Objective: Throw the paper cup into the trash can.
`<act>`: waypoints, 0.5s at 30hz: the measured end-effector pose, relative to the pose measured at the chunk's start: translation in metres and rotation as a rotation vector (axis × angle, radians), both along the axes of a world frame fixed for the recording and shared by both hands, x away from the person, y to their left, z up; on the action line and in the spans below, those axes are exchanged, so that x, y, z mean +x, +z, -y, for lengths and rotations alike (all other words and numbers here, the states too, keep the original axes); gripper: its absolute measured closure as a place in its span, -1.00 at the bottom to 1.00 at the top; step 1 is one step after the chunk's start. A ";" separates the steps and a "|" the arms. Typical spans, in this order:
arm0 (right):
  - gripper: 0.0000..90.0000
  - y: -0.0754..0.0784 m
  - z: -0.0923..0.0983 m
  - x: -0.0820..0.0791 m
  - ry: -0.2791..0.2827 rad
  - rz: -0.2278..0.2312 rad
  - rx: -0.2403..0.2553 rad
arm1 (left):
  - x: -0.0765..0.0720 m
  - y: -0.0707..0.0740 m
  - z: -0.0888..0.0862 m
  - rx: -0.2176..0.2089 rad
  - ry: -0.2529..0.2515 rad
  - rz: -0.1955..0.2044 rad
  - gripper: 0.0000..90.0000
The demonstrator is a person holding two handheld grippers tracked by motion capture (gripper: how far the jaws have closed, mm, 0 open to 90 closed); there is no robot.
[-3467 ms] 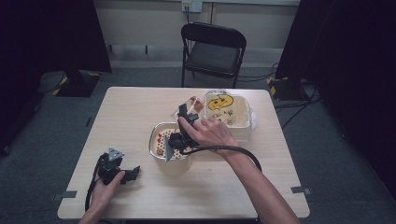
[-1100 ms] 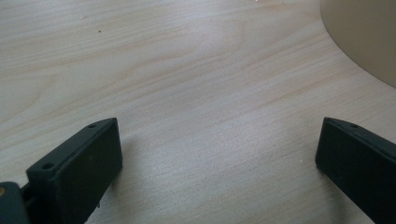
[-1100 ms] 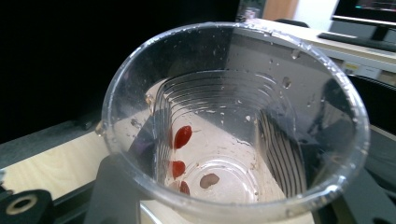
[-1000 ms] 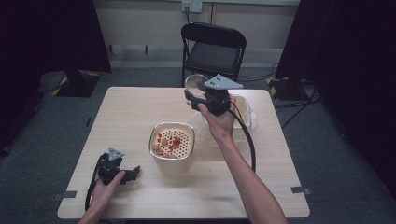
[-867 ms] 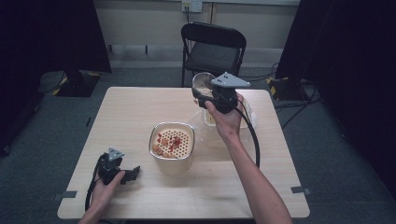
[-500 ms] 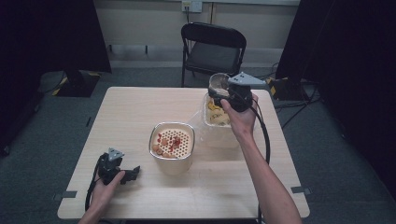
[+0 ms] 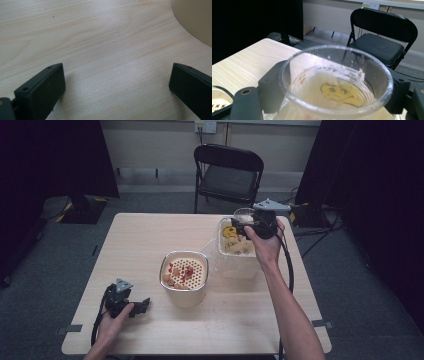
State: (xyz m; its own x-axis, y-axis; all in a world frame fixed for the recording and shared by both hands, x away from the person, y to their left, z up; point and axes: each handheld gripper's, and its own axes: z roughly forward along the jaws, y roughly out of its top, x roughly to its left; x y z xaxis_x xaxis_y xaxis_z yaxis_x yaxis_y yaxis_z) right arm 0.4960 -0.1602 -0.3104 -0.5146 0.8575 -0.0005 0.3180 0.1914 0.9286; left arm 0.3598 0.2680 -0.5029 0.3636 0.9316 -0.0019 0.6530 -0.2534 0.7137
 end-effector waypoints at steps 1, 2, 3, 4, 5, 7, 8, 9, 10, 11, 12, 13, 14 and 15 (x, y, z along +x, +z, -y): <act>-0.57 0.000 0.000 0.000 -0.005 -0.001 0.000 | 0.000 0.000 0.000 0.002 -0.002 0.000 -1.00; -0.61 0.000 0.001 0.000 -0.009 -0.001 0.002 | 0.000 0.000 0.000 0.001 -0.002 0.000 -1.00; -0.62 0.000 0.002 0.001 -0.006 -0.001 0.010 | 0.000 0.000 0.000 0.005 -0.002 0.001 -1.00; -0.64 0.000 0.002 0.001 0.000 -0.006 0.015 | 0.000 0.000 0.000 0.002 -0.001 0.000 -1.00; -0.69 0.000 0.003 0.001 0.001 -0.013 0.016 | 0.000 0.000 0.000 0.001 -0.002 -0.001 -1.00; -0.68 0.000 0.004 0.000 0.000 -0.014 0.021 | 0.000 0.000 0.000 0.001 -0.002 0.000 -1.00; -0.68 0.001 0.005 -0.001 0.008 -0.016 0.028 | 0.000 0.000 0.000 0.005 -0.001 0.001 -1.00; -0.68 0.001 0.005 -0.002 0.009 -0.010 0.032 | 0.000 0.000 0.000 0.006 -0.002 0.001 -1.00; -0.68 0.001 0.006 -0.004 0.006 -0.009 0.032 | 0.000 0.000 0.000 -0.002 0.000 -0.001 -1.00; -0.68 0.001 0.006 -0.005 0.009 -0.005 0.029 | 0.000 0.000 0.000 0.005 -0.001 0.001 -1.00; -0.68 0.001 0.007 -0.007 0.010 -0.003 0.025 | 0.000 0.000 0.000 0.002 -0.002 0.000 -1.00; -0.68 0.001 0.008 -0.010 0.011 -0.008 0.022 | 0.000 0.000 0.000 -0.003 0.000 -0.001 -1.00; -0.66 0.001 0.010 -0.013 0.012 -0.002 0.024 | 0.000 0.000 0.000 -0.008 0.004 0.001 -1.00; -0.65 0.001 0.010 -0.016 0.013 0.004 0.026 | 0.000 0.000 0.000 -0.006 0.004 0.002 -1.00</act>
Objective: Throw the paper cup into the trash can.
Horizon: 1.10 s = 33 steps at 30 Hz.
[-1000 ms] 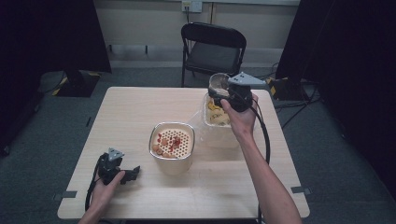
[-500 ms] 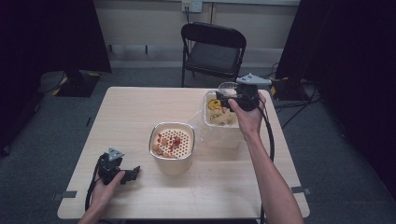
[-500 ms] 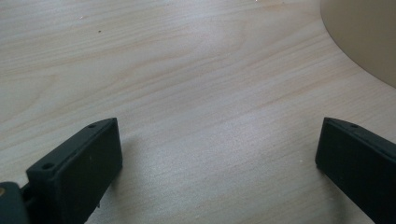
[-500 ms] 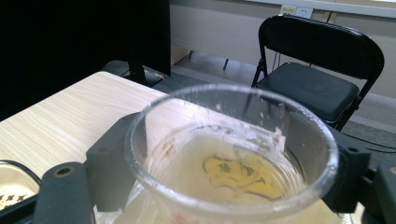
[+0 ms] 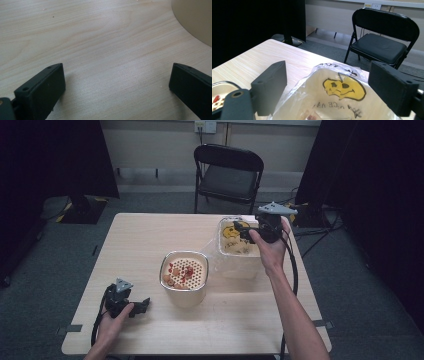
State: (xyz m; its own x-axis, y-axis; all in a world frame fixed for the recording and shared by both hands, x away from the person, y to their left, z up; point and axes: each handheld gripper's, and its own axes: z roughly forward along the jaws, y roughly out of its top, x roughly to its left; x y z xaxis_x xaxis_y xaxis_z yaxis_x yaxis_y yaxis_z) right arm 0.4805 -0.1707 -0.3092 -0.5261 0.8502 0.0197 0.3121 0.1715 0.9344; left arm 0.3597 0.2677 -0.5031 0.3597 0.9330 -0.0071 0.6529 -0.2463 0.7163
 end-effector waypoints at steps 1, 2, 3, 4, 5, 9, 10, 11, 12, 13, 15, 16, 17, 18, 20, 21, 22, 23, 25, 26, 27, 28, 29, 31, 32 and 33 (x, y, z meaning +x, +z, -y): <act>-0.65 0.000 0.001 -0.003 -0.001 -0.004 0.005 | 0.000 0.000 0.000 0.003 -0.001 0.000 -1.00; -0.65 0.000 0.002 -0.007 0.004 -0.012 0.014 | 0.000 0.000 0.000 0.008 -0.003 0.001 -1.00; -0.65 0.000 0.003 -0.010 0.015 -0.019 0.018 | 0.000 0.000 0.000 0.005 -0.004 -0.001 -1.00; -0.65 -0.001 0.003 -0.015 0.016 -0.023 0.011 | 0.000 0.000 -0.001 0.005 -0.008 -0.003 -1.00; -0.65 -0.001 0.004 -0.018 0.015 -0.023 0.010 | 0.000 0.000 0.000 -0.001 -0.006 -0.004 -1.00; -0.63 -0.005 0.008 -0.031 0.010 -0.024 -0.002 | 0.000 0.000 -0.001 0.005 -0.008 -0.003 -1.00; -0.60 -0.006 0.009 -0.034 0.011 -0.028 -0.003 | 0.000 0.000 0.000 0.000 -0.007 -0.004 -1.00; -0.58 -0.008 0.010 -0.039 0.001 -0.019 -0.016 | 0.000 0.000 0.000 0.000 -0.007 -0.004 -1.00; -0.58 -0.009 0.010 -0.044 -0.001 -0.014 -0.021 | 0.000 0.000 -0.001 0.005 -0.008 -0.003 -1.00; -0.59 -0.011 0.011 -0.049 0.005 -0.022 -0.017 | 0.000 0.000 -0.001 0.005 -0.008 -0.003 -1.00; -0.61 -0.015 0.013 -0.060 0.006 -0.028 -0.007 | 0.000 0.000 -0.001 0.005 -0.008 -0.003 -1.00; -0.60 -0.016 0.014 -0.066 0.005 -0.024 -0.009 | 0.000 0.000 -0.001 0.005 -0.008 -0.002 -1.00; -0.61 -0.017 0.015 -0.072 0.003 -0.019 -0.008 | 0.000 0.000 -0.001 0.005 -0.008 -0.002 -1.00; -0.61 -0.018 0.016 -0.077 0.011 -0.020 -0.007 | 0.000 0.000 -0.001 0.005 -0.008 -0.003 -1.00; -0.56 -0.021 0.016 -0.090 0.008 -0.011 -0.012 | 0.000 0.000 -0.001 0.005 -0.008 -0.003 -1.00; -0.56 -0.025 0.016 -0.096 0.027 -0.017 -0.026 | 0.000 0.000 -0.001 0.005 -0.008 -0.003 -1.00; -0.57 -0.028 0.016 -0.100 0.029 -0.024 -0.032 | 0.000 0.000 -0.001 0.005 -0.008 -0.003 -1.00; -0.58 -0.032 0.016 -0.105 0.037 -0.033 -0.035 | 0.000 0.000 -0.001 0.005 -0.008 -0.003 -1.00; -0.60 -0.042 0.016 -0.115 0.043 -0.051 -0.041 | 0.000 0.000 -0.001 0.005 -0.008 -0.003 -1.00; -0.60 -0.048 0.017 -0.120 0.048 -0.054 -0.047 | 0.000 0.000 -0.001 0.005 -0.008 -0.003 -1.00; -0.60 -0.053 0.017 -0.124 0.052 -0.062 -0.049 | 0.000 0.000 -0.001 0.005 -0.008 -0.003 -1.00; -0.61 -0.059 0.017 -0.128 0.052 -0.077 -0.053 | 0.000 0.000 -0.001 0.005 -0.008 -0.003 -1.00; -0.62 -0.064 0.017 -0.130 0.052 -0.088 -0.055 | 0.000 0.000 -0.001 0.005 -0.008 -0.003 -1.00; -0.64 -0.078 0.016 -0.132 0.054 -0.115 -0.064 | 0.000 0.000 -0.001 0.005 -0.008 -0.003 -1.00; -0.64 -0.085 0.015 -0.133 0.052 -0.129 -0.075 | 0.000 0.000 -0.001 0.006 -0.008 -0.003 -1.00; -0.64 -0.092 0.015 -0.132 0.054 -0.136 -0.087 | 0.000 0.000 -0.001 0.005 -0.008 -0.003 -1.00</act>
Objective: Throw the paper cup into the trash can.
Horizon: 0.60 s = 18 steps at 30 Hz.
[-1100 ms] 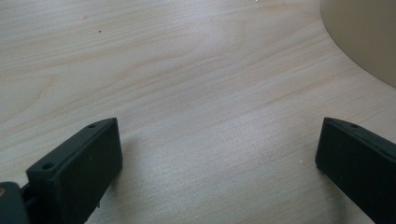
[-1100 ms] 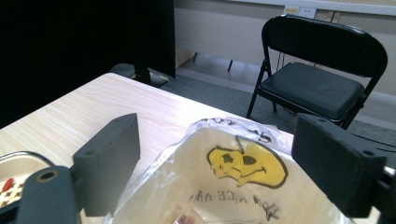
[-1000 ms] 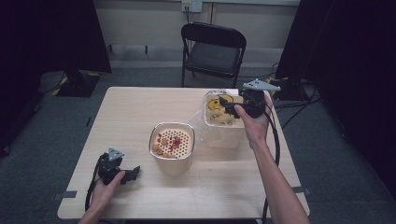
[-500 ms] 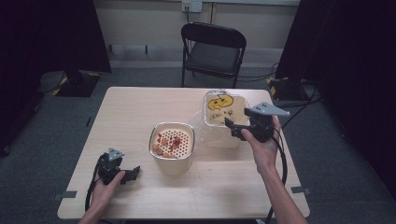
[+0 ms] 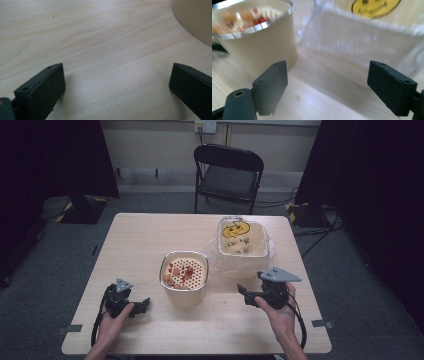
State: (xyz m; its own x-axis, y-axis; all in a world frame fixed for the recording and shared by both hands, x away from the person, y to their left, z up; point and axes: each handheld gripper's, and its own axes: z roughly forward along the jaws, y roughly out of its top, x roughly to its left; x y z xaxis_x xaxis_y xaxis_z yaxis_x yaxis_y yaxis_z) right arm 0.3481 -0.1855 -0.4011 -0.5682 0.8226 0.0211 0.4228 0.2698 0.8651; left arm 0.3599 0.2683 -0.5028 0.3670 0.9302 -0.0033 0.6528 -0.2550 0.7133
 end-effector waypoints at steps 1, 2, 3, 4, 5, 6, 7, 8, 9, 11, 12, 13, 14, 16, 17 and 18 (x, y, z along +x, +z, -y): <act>-0.66 -0.008 0.000 0.000 -0.004 -0.014 -0.006 | 0.000 0.000 0.000 0.000 0.000 0.000 -1.00; -0.68 -0.016 0.000 0.001 -0.005 -0.036 0.005 | 0.000 0.000 0.000 0.000 0.000 0.000 -1.00; -0.69 -0.022 0.000 0.002 -0.003 -0.054 0.007 | 0.000 0.000 0.000 0.000 0.000 0.000 -1.00; -0.68 -0.030 -0.001 0.003 -0.002 -0.071 -0.014 | 0.000 0.000 0.000 0.001 0.002 0.001 -1.00; -0.68 -0.037 -0.002 0.004 -0.004 -0.079 -0.028 | 0.000 0.000 0.000 0.000 0.000 0.000 -1.00; -0.68 -0.044 -0.001 0.005 -0.010 -0.096 -0.029 | 0.000 0.000 0.000 0.000 0.000 0.000 -1.00; -0.68 -0.050 0.000 0.007 -0.010 -0.110 -0.040 | 0.000 0.000 0.000 0.000 0.000 0.000 -1.00; -0.67 -0.056 0.001 0.009 -0.016 -0.117 -0.053 | 0.000 0.000 0.000 0.000 0.000 0.000 -1.00; -0.68 -0.062 0.003 0.012 -0.027 -0.138 -0.054 | 0.000 0.000 0.000 0.001 0.002 0.001 -1.00; -0.66 -0.071 0.005 0.017 -0.058 -0.181 -0.078 | 0.000 0.000 0.000 0.000 0.000 0.000 -1.00; -0.66 -0.075 0.005 0.018 -0.057 -0.176 -0.109 | 0.000 0.000 0.000 0.000 0.000 0.000 -1.00; -0.66 -0.076 0.005 0.019 -0.055 -0.178 -0.116 | 0.000 0.000 0.000 0.001 -0.001 0.000 -1.00; -0.66 -0.077 0.006 0.019 -0.062 -0.184 -0.116 | 0.000 0.000 0.000 0.002 0.002 0.001 -1.00; -0.67 -0.081 0.006 0.021 -0.067 -0.185 -0.137 | 0.000 0.000 0.000 0.000 0.001 0.001 -1.00; -0.67 -0.084 0.005 0.021 -0.074 -0.181 -0.159 | 0.000 0.000 0.000 0.002 0.003 0.002 -1.00; -0.66 -0.087 0.004 0.021 -0.093 -0.183 -0.180 | 0.000 0.000 0.000 0.002 0.002 0.001 -1.00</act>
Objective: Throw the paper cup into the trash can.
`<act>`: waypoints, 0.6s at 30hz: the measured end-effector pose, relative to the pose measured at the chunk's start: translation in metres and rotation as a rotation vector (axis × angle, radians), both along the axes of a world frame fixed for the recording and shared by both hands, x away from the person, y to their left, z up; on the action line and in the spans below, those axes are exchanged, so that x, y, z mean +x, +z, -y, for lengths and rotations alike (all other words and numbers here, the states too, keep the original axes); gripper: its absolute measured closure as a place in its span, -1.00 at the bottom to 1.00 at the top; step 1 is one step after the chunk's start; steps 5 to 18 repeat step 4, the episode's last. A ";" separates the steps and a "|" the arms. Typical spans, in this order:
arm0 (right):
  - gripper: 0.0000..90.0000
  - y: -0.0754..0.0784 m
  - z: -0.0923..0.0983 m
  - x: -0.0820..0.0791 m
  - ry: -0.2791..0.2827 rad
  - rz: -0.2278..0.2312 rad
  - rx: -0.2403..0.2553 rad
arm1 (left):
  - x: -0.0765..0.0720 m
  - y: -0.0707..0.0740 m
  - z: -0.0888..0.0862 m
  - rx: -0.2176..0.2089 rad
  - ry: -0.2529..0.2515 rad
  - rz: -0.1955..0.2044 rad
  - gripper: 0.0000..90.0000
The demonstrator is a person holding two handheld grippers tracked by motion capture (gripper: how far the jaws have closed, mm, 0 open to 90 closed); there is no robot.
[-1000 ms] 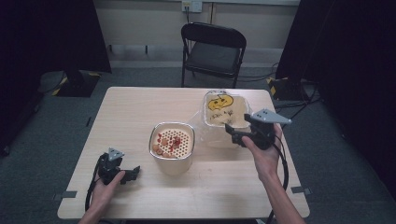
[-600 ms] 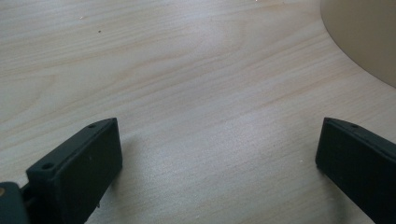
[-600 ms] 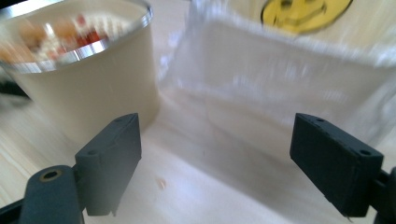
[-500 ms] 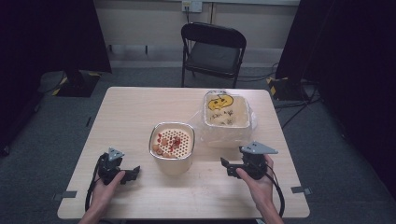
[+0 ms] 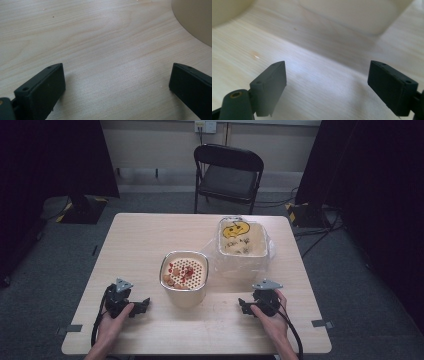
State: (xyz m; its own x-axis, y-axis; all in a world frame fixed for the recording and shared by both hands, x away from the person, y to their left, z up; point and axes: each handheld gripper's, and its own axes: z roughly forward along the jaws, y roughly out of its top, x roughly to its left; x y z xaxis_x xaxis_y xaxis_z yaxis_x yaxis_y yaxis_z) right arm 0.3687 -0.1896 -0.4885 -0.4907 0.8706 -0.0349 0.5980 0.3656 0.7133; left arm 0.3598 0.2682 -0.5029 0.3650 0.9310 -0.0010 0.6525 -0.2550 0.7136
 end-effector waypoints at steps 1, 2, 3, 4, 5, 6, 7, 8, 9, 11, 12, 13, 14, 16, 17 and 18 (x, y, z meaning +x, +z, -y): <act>-0.68 -0.003 -0.001 0.000 -0.012 -0.010 -0.021 | 0.000 0.000 0.000 0.003 0.000 0.000 -1.00; -0.71 -0.007 -0.001 0.000 -0.007 -0.007 -0.023 | 0.000 0.000 0.000 0.000 0.000 0.000 -1.00; -0.71 -0.008 0.000 0.000 -0.004 -0.003 -0.002 | 0.000 0.000 0.000 0.003 0.001 0.001 -1.00; -0.73 -0.010 0.001 0.000 -0.012 -0.003 0.019 | 0.000 0.000 0.000 0.000 0.000 0.000 -1.00; -0.73 -0.010 0.001 0.000 -0.012 -0.003 0.019 | 0.000 0.000 0.000 0.000 0.000 0.000 -1.00; -0.73 -0.010 0.001 0.000 -0.012 -0.003 0.019 | 0.000 0.000 0.000 0.000 0.000 0.000 -1.00; -0.73 -0.010 0.001 0.000 -0.012 -0.003 0.019 | 0.000 0.000 0.000 0.000 0.000 0.000 -1.00; -0.73 -0.010 0.001 0.000 -0.012 -0.003 0.019 | 0.000 0.000 0.000 0.000 0.000 0.000 -1.00; -0.73 -0.010 0.001 0.000 -0.012 -0.003 0.019 | 0.000 0.000 0.000 0.000 0.000 0.000 -1.00; -0.73 -0.010 0.001 0.000 -0.012 -0.003 0.019 | 0.000 0.000 0.000 0.000 0.000 0.000 -1.00; -0.73 -0.010 0.001 0.000 -0.012 -0.003 0.019 | 0.000 0.000 0.000 0.000 0.000 0.000 -1.00; -0.73 -0.010 0.001 0.000 -0.012 -0.003 0.019 | 0.000 0.000 0.000 0.000 0.000 0.000 -1.00; -0.73 -0.010 0.001 0.000 -0.012 -0.003 0.019 | 0.000 0.000 0.000 0.000 0.000 0.000 -1.00; -0.73 -0.010 0.001 0.000 -0.012 -0.003 0.019 | 0.000 0.000 0.000 0.000 0.000 0.000 -1.00; -0.73 -0.010 0.001 0.000 -0.012 -0.003 0.019 | 0.000 0.000 0.000 0.000 0.000 0.000 -1.00; -0.73 -0.010 0.001 0.000 -0.012 -0.003 0.019 | 0.000 0.000 0.000 0.000 0.000 0.000 -1.00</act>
